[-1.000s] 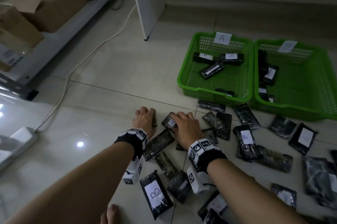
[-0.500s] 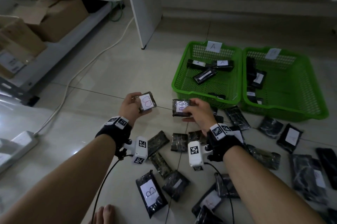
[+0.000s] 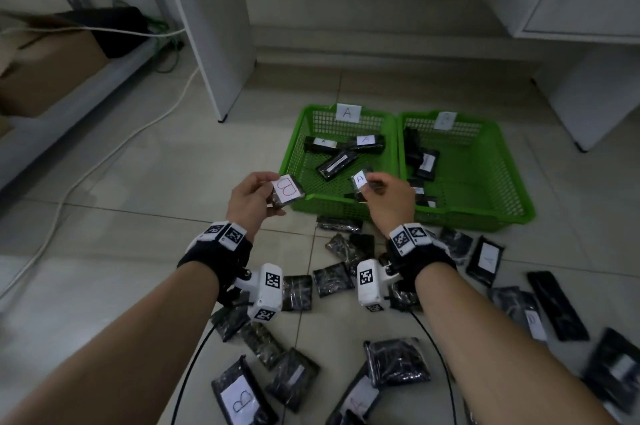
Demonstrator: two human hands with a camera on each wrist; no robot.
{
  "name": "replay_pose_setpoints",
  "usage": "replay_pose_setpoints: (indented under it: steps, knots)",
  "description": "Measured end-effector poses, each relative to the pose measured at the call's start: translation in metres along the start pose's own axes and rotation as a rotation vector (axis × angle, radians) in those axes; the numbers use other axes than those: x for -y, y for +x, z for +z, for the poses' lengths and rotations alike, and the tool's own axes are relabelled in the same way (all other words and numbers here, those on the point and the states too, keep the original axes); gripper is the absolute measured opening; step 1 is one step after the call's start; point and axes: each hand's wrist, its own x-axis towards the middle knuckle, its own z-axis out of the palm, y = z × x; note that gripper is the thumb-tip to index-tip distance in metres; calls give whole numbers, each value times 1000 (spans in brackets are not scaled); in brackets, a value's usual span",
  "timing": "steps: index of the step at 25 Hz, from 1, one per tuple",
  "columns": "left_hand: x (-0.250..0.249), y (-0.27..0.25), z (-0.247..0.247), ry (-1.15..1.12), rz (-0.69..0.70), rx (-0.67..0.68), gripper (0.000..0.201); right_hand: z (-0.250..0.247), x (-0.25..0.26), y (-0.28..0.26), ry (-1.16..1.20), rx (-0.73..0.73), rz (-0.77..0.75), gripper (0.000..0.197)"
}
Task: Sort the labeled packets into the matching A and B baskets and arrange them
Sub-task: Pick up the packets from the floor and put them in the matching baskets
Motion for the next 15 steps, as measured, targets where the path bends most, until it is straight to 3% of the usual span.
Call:
replay_pose_setpoints:
  steps: [3,6,8,11,15]
  knots:
    - [-1,2,20,-42,-14,41,20,-6,-8,5,-609,191,-118,28]
    - [-2,11,38,42,20,78,25,-8,-22,3,-860,369,-114,48]
    - [-4,17,60,90,27,116,27,-16,-32,1,-808,282,-178,44]
    - [-7,21,102,160,67,181,31,-45,-42,-4,-645,-30,-304,27]
    - [-1,19,178,385,172,358,43,-107,-87,-16,-556,-199,-35,8]
